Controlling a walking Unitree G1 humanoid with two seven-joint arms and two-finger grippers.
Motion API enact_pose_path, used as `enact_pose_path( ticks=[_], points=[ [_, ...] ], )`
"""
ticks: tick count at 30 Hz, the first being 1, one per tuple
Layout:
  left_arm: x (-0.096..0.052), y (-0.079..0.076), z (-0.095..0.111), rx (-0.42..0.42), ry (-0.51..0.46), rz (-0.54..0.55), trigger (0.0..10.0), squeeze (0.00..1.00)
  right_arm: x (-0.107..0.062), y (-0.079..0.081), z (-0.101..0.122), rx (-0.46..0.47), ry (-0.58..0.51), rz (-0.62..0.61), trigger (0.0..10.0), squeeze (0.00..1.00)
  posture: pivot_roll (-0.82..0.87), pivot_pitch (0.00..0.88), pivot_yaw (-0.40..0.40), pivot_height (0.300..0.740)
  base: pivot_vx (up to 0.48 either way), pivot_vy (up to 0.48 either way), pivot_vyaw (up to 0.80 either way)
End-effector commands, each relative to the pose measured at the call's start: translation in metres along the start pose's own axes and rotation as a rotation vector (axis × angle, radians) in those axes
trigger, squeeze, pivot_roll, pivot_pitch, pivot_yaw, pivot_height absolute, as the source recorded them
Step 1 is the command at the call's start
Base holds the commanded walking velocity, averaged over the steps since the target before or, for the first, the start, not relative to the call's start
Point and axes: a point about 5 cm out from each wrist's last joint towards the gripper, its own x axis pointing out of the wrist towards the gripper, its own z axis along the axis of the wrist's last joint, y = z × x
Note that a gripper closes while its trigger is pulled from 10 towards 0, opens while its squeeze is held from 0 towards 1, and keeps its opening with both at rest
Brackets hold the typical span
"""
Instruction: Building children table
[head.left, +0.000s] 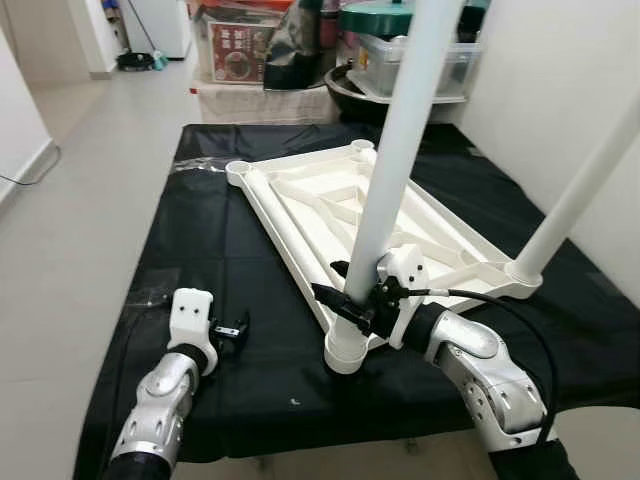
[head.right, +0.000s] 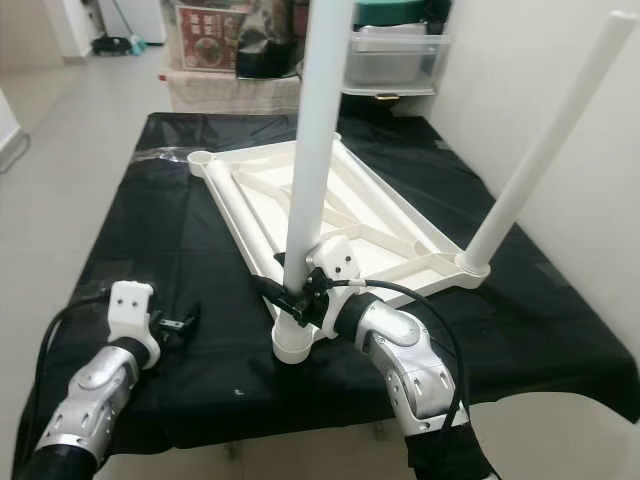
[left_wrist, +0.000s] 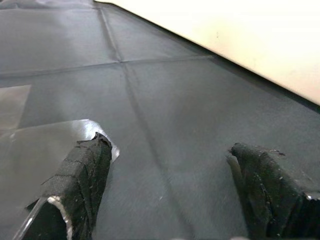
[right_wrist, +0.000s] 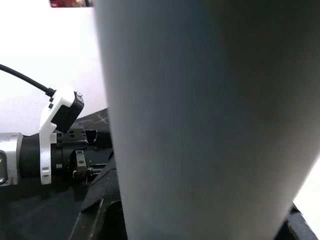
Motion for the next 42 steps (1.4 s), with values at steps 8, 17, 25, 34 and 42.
enact_pose_path(
  ticks=[8, 17, 25, 34, 42],
  points=[
    [0.000, 0.003, -0.010, 0.010, 0.047, 0.004, 10.0, 0.00, -0.012, -0.047, -0.027, 0.026, 0.208, -0.707, 0.0, 0.00, 0.09, 0.000, -0.085, 0.740, 0.000, 0.000, 0.00],
    [-0.004, -0.005, -0.013, 0.005, 0.053, -0.021, 10.0, 0.00, -0.026, -0.024, -0.023, -0.058, 0.262, -1.078, 8.9, 0.00, 0.09, 0.000, -0.072, 0.740, 0.000, 0.000, 0.00],
    [0.002, -0.003, -0.006, 0.018, 0.037, -0.026, 10.0, 0.00, -0.012, -0.024, -0.010, 0.003, 0.151, -0.910, 10.0, 1.00, 0.09, 0.000, -0.076, 0.740, 0.000, 0.000, 0.00],
    [-0.001, -0.002, -0.007, 0.018, 0.032, -0.016, 10.0, 0.00, -0.013, -0.009, 0.020, 0.019, -0.042, -0.354, 10.0, 0.00, 0.10, 0.000, -0.082, 0.740, 0.000, 0.000, 0.00],
    [0.003, 0.001, -0.002, 0.032, 0.023, -0.012, 10.0, 0.00, -0.013, 0.009, 0.016, 0.007, -0.024, 0.067, 10.0, 0.00, 0.11, 0.000, -0.091, 0.740, 0.000, 0.000, 0.00]
  ],
)
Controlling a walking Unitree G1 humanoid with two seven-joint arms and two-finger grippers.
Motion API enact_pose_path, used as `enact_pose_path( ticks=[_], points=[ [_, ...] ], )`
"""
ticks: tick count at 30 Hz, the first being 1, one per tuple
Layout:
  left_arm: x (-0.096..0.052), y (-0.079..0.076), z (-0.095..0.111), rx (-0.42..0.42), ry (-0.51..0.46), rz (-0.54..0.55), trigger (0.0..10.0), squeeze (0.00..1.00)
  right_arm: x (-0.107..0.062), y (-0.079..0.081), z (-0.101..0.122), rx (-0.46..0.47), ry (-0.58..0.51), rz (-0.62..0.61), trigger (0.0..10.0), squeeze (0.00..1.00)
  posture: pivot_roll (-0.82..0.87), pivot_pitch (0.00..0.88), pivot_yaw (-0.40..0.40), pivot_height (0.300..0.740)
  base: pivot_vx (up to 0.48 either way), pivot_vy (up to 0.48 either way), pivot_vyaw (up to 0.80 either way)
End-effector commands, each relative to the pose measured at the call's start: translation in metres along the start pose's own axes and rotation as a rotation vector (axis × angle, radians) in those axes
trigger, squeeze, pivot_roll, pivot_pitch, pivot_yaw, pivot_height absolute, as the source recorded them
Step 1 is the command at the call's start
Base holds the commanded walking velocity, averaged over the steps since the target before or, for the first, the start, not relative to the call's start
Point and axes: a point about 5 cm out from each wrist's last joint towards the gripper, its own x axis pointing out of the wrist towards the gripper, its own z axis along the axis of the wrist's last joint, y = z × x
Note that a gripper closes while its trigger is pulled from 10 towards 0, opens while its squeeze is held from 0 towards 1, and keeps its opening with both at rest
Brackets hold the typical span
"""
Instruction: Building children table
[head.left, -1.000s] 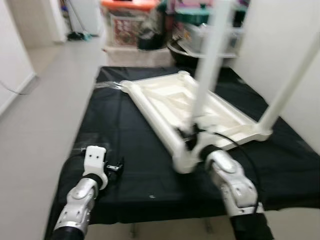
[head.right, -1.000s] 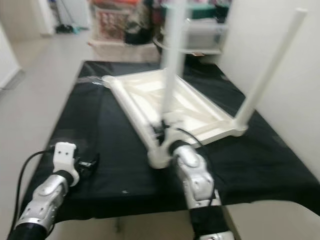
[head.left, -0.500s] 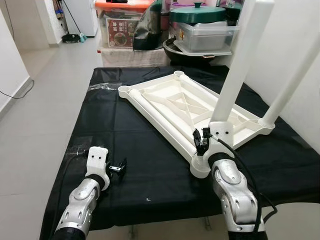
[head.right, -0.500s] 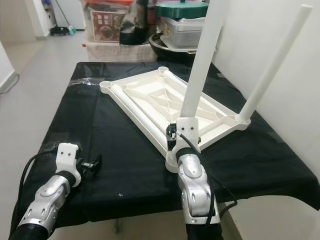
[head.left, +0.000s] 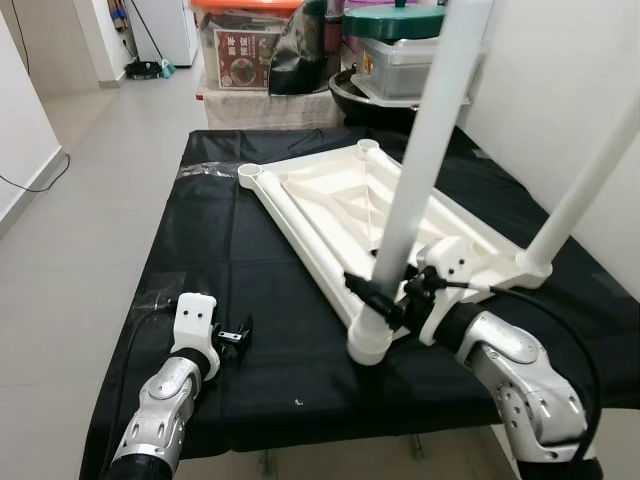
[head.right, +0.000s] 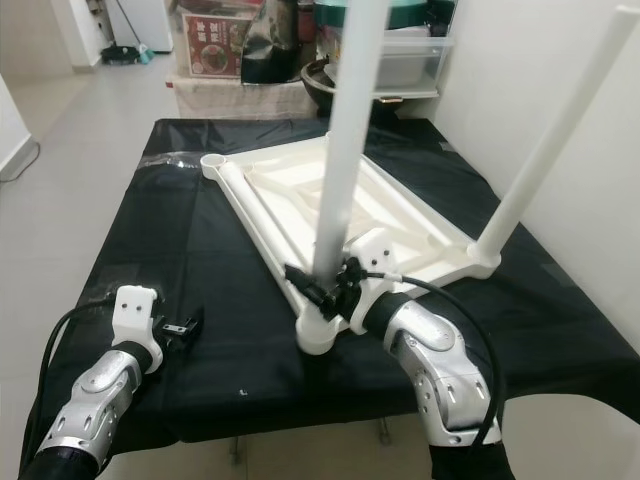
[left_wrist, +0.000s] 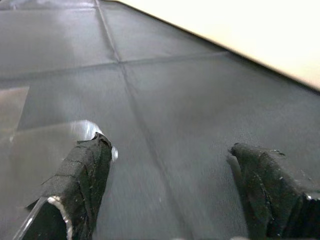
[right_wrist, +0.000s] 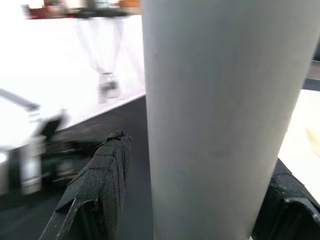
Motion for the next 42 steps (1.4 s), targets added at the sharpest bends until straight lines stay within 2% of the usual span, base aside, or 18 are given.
enact_pose_path(
  ticks=[1, 2, 4, 5, 13, 15, 16, 18, 21, 23, 24, 25, 27, 28, 33, 34, 39, 42],
  points=[
    [0.000, 0.006, -0.002, 0.022, 0.012, 0.019, 10.0, 0.00, 0.009, 0.015, -0.004, -0.003, -0.009, 0.135, 7.5, 0.00, 0.12, 0.000, -0.093, 0.740, 0.000, 0.000, 0.00],
    [-0.001, 0.007, -0.002, 0.021, 0.009, 0.025, 10.0, 0.00, 0.012, 0.018, -0.008, -0.004, -0.008, 0.152, 2.3, 0.00, 0.12, 0.000, -0.093, 0.740, 0.000, 0.000, 0.00],
    [-0.002, 0.007, -0.002, 0.020, 0.008, 0.027, 10.0, 0.00, 0.013, 0.019, -0.010, -0.001, -0.010, 0.163, 2.3, 0.00, 0.12, 0.000, -0.093, 0.740, 0.000, 0.000, 0.00],
    [-0.004, 0.007, -0.003, 0.020, 0.009, 0.027, 10.0, 0.00, 0.015, 0.020, -0.013, 0.003, -0.012, 0.167, 0.0, 0.00, 0.14, 0.000, -0.098, 0.740, 0.000, 0.000, 0.00],
    [-0.009, 0.008, -0.012, 0.032, 0.040, 0.020, 10.0, 0.00, 0.018, 0.023, -0.027, 0.013, 0.020, 0.112, 0.0, 0.00, 0.13, 0.000, -0.079, 0.740, 0.000, 0.000, 0.00],
    [-0.003, 0.005, -0.005, 0.035, 0.026, 0.005, 10.0, 0.00, 0.020, -0.010, -0.046, 0.048, 0.160, -0.306, 0.0, 0.00, 0.12, 0.000, -0.081, 0.740, 0.000, 0.000, 0.00],
    [-0.003, 0.005, -0.005, 0.035, 0.026, 0.005, 10.0, 0.00, 0.020, -0.010, -0.046, 0.048, 0.160, -0.306, 0.0, 0.00, 0.12, 0.000, -0.081, 0.740, 0.000, 0.000, 0.00],
    [0.001, 0.006, -0.002, 0.037, 0.018, 0.007, 10.0, 0.00, 0.002, -0.038, -0.066, 0.067, 0.317, -0.740, 0.0, 0.00, 0.11, 0.000, -0.078, 0.740, 0.000, 0.000, 0.00],
    [0.001, 0.005, -0.003, 0.033, 0.020, 0.012, 10.0, 0.00, -0.023, -0.041, -0.079, 0.061, 0.427, -0.976, 0.0, 0.00, 0.11, 0.000, -0.076, 0.740, 0.000, 0.000, 0.00],
    [0.001, 0.004, -0.003, 0.033, 0.021, 0.009, 10.0, 0.00, -0.029, -0.038, -0.082, 0.054, 0.455, -1.018, 0.0, 0.00, 0.11, 0.000, -0.076, 0.740, 0.000, 0.000, 0.00],
    [0.000, 0.002, -0.004, 0.034, 0.022, 0.003, 10.0, 0.00, -0.027, -0.031, -0.082, 0.051, 0.452, -0.973, 3.1, 0.00, 0.11, 0.000, -0.074, 0.740, 0.000, 0.000, 0.00],
    [-0.001, 0.001, -0.005, 0.034, 0.023, -0.003, 10.0, 0.00, -0.022, -0.024, -0.080, 0.036, 0.447, -0.907, 10.0, 0.00, 0.11, 0.000, -0.073, 0.740, 0.000, 0.000, 0.00],
    [-0.002, 0.000, -0.007, 0.034, 0.026, -0.005, 10.0, 0.00, -0.017, -0.017, -0.074, 0.035, 0.394, -0.848, 10.0, 0.00, 0.11, 0.000, -0.073, 0.740, 0.000, 0.000, 0.00],
    [-0.002, 0.000, -0.009, 0.034, 0.034, -0.004, 10.0, 0.00, -0.013, -0.014, -0.069, 0.048, 0.338, -0.810, 10.0, 1.00, 0.09, 0.000, -0.061, 0.740, 0.000, 0.000, 0.00],
    [0.001, -0.002, -0.007, 0.036, 0.031, -0.015, 10.0, 0.00, -0.002, -0.015, -0.053, 0.063, 0.213, -0.706, 10.0, 1.00, 0.09, 0.000, -0.065, 0.740, 0.000, 0.000, 0.00],
    [0.004, -0.001, -0.005, 0.039, 0.027, -0.016, 10.0, 0.00, 0.004, -0.015, -0.042, 0.066, 0.150, -0.603, 10.0, 0.00, 0.09, 0.000, -0.064, 0.740, 0.000, 0.000, 0.00],
    [0.007, 0.001, -0.003, 0.037, 0.024, -0.002, 10.0, 0.00, 0.011, -0.005, -0.022, -0.064, 0.084, -0.292, 10.0, 0.00, 0.10, 0.000, -0.073, 0.740, 0.000, 0.000, 0.00],
    [0.007, -0.001, -0.003, 0.035, 0.021, -0.006, 10.0, 0.00, 0.010, -0.004, -0.020, -0.084, 0.072, -0.246, 10.0, 0.00, 0.10, 0.000, -0.075, 0.740, 0.000, 0.000, 0.00]
  ],
)
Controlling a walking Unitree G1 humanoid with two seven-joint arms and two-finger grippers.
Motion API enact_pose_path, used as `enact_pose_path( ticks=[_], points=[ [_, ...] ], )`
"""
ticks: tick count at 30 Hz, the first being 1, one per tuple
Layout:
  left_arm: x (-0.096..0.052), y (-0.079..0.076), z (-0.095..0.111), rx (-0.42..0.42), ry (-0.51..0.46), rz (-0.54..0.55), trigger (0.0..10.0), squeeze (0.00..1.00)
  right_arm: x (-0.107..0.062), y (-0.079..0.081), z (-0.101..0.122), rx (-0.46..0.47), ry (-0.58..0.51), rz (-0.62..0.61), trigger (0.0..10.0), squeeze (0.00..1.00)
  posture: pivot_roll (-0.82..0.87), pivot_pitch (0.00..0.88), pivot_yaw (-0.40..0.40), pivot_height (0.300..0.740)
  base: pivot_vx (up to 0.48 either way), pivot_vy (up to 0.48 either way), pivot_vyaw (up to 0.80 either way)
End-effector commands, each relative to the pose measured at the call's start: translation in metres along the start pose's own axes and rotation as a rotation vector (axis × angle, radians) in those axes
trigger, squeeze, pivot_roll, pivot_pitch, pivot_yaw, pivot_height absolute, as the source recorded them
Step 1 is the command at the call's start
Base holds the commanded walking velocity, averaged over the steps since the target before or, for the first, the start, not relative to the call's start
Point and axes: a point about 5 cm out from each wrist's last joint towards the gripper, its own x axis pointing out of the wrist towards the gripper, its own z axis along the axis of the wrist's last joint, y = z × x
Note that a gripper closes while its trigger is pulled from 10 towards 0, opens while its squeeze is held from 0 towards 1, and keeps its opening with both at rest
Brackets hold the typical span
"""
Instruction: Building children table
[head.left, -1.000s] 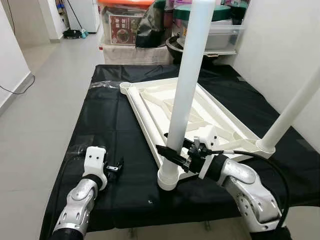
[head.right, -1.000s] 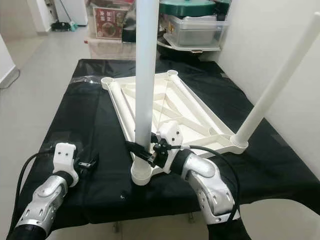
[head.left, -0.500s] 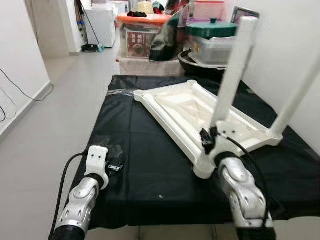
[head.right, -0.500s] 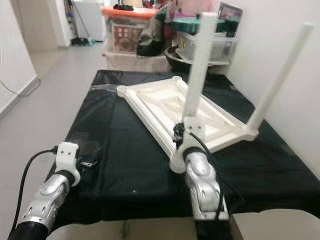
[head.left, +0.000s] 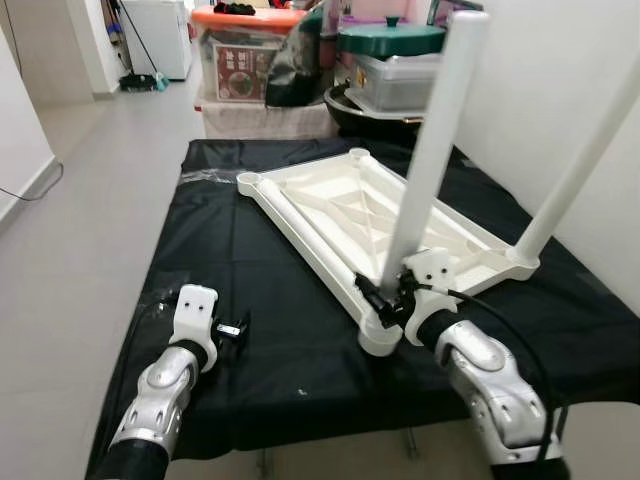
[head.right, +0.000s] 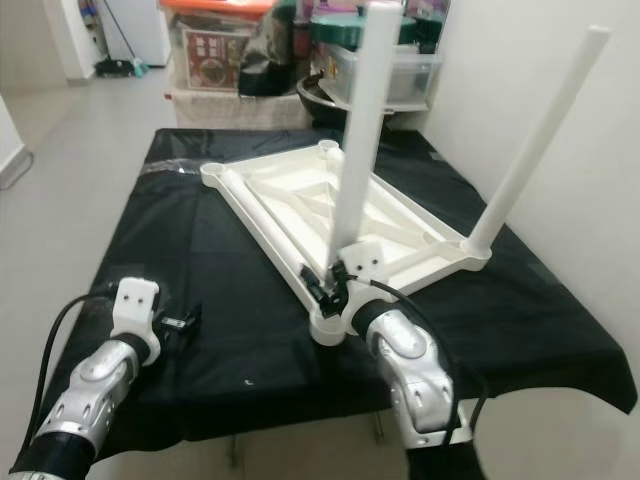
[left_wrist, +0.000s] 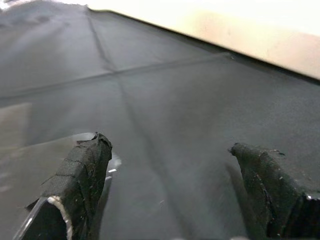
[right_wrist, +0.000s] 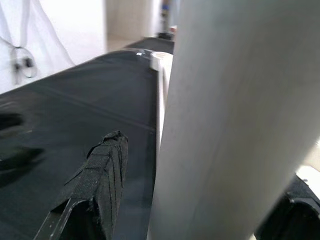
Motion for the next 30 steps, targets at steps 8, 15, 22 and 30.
enact_pose_path(
  ticks=[8, 15, 22, 30],
  points=[
    [-0.006, -0.002, -0.009, -0.004, 0.014, 0.003, 10.0, 0.00, 0.016, 0.000, 0.013, -0.067, -0.116, 0.237, 10.0, 0.00, 0.12, 0.000, -0.084, 0.740, 0.000, 0.000, 0.00],
    [-0.003, -0.001, -0.005, -0.002, 0.000, 0.013, 10.0, 0.00, 0.025, 0.012, 0.021, -0.005, -0.179, 0.367, 0.0, 0.00, 0.14, 0.000, -0.099, 0.740, 0.000, 0.000, 0.00],
    [-0.009, -0.003, -0.011, 0.005, 0.013, -0.004, 10.0, 0.00, 0.033, -0.004, -0.004, -0.004, 0.002, 0.004, 0.0, 0.00, 0.13, 0.000, -0.091, 0.740, 0.000, 0.000, 0.00],
    [-0.006, 0.001, -0.005, 0.010, 0.003, 0.004, 10.0, 0.00, 0.005, -0.014, -0.021, 0.174, 0.122, -0.777, 0.0, 0.00, 0.13, 0.000, -0.070, 0.740, 0.000, 0.000, 0.00]
  ],
)
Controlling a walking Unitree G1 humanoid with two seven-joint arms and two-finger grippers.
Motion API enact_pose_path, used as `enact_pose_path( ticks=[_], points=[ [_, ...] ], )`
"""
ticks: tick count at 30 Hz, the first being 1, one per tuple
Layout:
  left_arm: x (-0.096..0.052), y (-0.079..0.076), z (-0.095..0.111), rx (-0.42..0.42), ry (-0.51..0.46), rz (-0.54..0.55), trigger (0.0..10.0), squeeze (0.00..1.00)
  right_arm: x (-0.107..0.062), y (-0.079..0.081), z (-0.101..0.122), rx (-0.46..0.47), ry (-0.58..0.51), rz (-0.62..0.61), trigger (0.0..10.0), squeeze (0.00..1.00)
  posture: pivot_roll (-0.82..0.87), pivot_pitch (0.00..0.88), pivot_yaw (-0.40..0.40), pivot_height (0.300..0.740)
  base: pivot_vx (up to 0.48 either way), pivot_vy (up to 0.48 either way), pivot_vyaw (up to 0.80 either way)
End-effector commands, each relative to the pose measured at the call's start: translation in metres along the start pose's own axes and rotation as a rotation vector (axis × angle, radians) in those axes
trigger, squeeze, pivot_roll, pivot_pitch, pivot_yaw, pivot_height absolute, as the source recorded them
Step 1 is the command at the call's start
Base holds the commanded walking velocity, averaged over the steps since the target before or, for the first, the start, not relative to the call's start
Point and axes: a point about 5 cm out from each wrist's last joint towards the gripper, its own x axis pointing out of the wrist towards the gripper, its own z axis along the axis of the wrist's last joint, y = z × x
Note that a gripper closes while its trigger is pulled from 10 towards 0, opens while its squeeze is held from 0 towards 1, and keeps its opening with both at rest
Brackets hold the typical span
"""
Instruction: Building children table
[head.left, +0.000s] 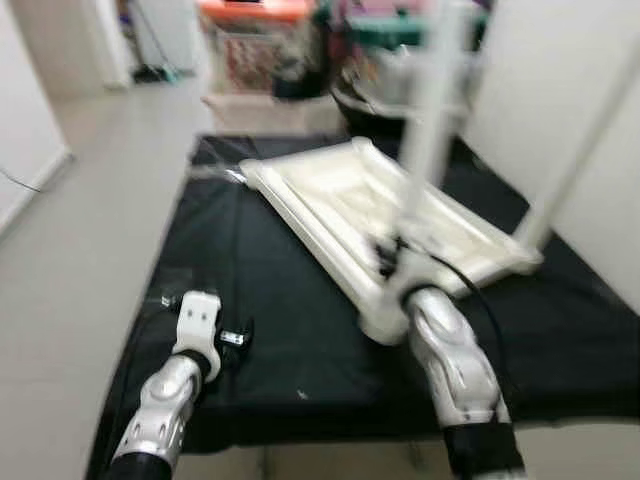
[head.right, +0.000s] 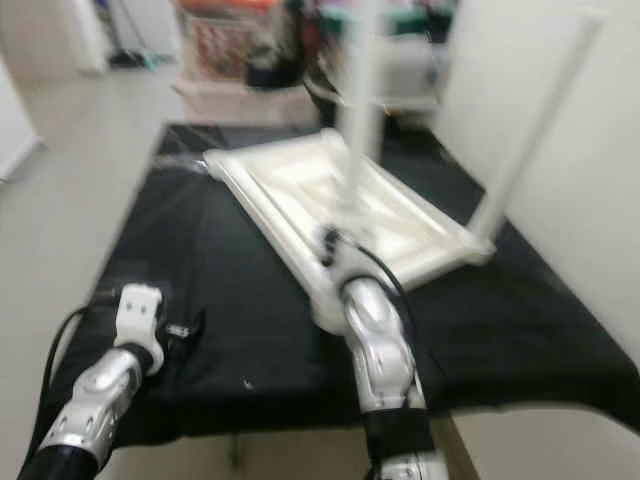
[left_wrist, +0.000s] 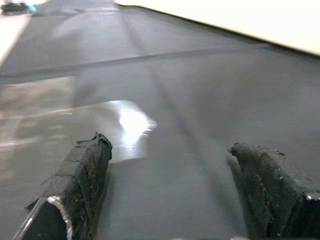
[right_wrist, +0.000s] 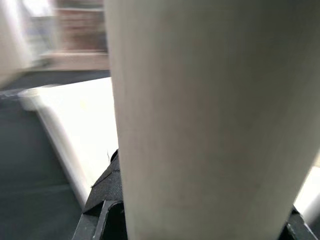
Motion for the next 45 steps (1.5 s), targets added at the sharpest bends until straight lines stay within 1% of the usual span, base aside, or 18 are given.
enact_pose_path(
  ticks=[1, 2, 4, 5, 8, 9, 12, 13, 16, 19, 24, 29, 31, 33, 40, 42, 44, 45],
  points=[
    [0.001, -0.001, 0.002, 0.008, -0.002, -0.006, 10.0, 0.00, -0.004, -0.004, -0.017, -0.025, 0.100, -0.050, 0.0, 0.00, 0.13, 0.000, -0.070, 0.740, 0.000, 0.000, 0.00],
    [0.001, 0.000, 0.002, 0.008, -0.001, -0.003, 10.0, 0.00, -0.007, 0.001, -0.015, -0.001, 0.092, -0.038, 2.8, 0.00, 0.13, 0.000, -0.068, 0.740, 0.000, 0.000, 0.00],
    [0.001, 0.000, 0.002, 0.008, 0.002, -0.003, 10.0, 0.00, -0.007, 0.006, -0.011, -0.006, 0.065, 0.001, 2.8, 0.00, 0.13, 0.000, -0.068, 0.740, 0.000, 0.000, 0.00],
    [0.001, -0.001, 0.001, 0.012, 0.005, -0.012, 10.0, 0.00, -0.005, 0.009, -0.008, -0.002, 0.056, 0.034, 10.0, 0.00, 0.12, 0.000, -0.062, 0.740, 0.000, 0.000, 0.00],
    [0.000, -0.004, 0.001, 0.021, 0.005, -0.028, 10.0, 0.00, -0.001, 0.012, 0.003, 0.010, -0.001, 0.111, 10.0, 0.00, 0.13, 0.000, -0.065, 0.740, 0.000, 0.000, 0.00],
    [0.000, 0.000, 0.001, 0.020, 0.008, -0.013, 10.0, 0.00, 0.001, 0.017, 0.015, 0.047, -0.053, 0.198, 10.0, 1.00, 0.13, 0.000, -0.065, 0.740, 0.000, 0.000, 0.00],
    [0.000, 0.002, 0.000, 0.017, 0.009, -0.002, 10.0, 0.00, 0.004, 0.018, 0.022, 0.060, -0.078, 0.255, 10.0, 1.00, 0.13, 0.000, -0.071, 0.740, 0.000, 0.000, 0.00],
    [0.001, 0.002, 0.001, 0.013, 0.006, -0.002, 10.0, 0.00, 0.008, 0.015, 0.033, 0.102, -0.109, 0.292, 10.0, 0.00, 0.13, 0.000, -0.072, 0.740, 0.000, 0.000, 0.00],
    [0.001, 0.000, 0.002, 0.013, 0.001, -0.009, 10.0, 0.00, 0.013, 0.009, 0.049, 0.137, -0.162, 0.379, 10.0, 0.00, 0.13, 0.000, -0.079, 0.740, 0.000, 0.000, 0.00],
    [0.001, -0.001, -0.001, 0.008, 0.007, -0.003, 10.0, 0.00, 0.009, 0.004, 0.063, 0.083, -0.223, 0.670, 10.0, 0.00, 0.12, 0.000, -0.079, 0.740, 0.000, 0.000, 0.00],
    [0.002, -0.008, 0.002, 0.008, -0.002, -0.023, 10.0, 0.00, -0.008, 0.012, 0.045, -0.031, -0.163, 1.072, 10.0, 0.00, 0.14, 0.000, -0.084, 0.740, 0.000, 0.000, 0.00],
    [0.001, -0.004, 0.000, 0.010, 0.003, -0.014, 10.0, 0.00, -0.017, 0.025, 0.034, -0.058, -0.135, 1.188, 9.9, 0.00, 0.14, 0.000, -0.085, 0.740, 0.000, 0.000, 0.00],
    [0.003, -0.003, 0.002, 0.014, 0.000, -0.013, 10.0, 0.00, -0.022, 0.041, 0.026, -0.053, -0.121, 1.255, 1.1, 0.00, 0.15, 0.000, -0.092, 0.740, 0.000, 0.000, 0.00],
    [0.003, -0.003, 0.004, 0.017, -0.004, -0.015, 10.0, 0.00, -0.021, 0.046, 0.024, -0.039, -0.120, 1.275, 0.0, 0.00, 0.15, 0.000, -0.093, 0.740, 0.000, 0.000, 0.00],
    [0.003, -0.002, 0.003, 0.011, -0.005, -0.002, 10.0, 0.00, 0.008, 0.044, 0.009, -0.078, -0.041, 0.938, 0.0, 0.00, 0.15, 0.000, -0.095, 0.740, 0.000, 0.000, 0.00],
    [0.003, -0.002, 0.003, 0.011, -0.005, -0.002, 10.0, 0.00, 0.008, 0.044, 0.009, -0.078, -0.041, 0.938, 0.0, 0.00, 0.15, 0.000, -0.095, 0.740, 0.000, 0.000, 0.00],
    [-0.001, -0.004, -0.001, 0.010, 0.003, -0.009, 10.0, 0.00, 0.024, 0.013, -0.009, -0.113, 0.097, 0.387, 0.0, 0.00, 0.14, 0.000, -0.095, 0.740, 0.000, 0.000, 0.00],
    [-0.001, -0.004, -0.001, 0.010, 0.003, -0.009, 10.0, 0.00, 0.024, 0.013, -0.009, -0.113, 0.097, 0.387, 0.0, 0.00, 0.14, 0.000, -0.095, 0.740, 0.000, 0.000, 0.00]
  ],
)
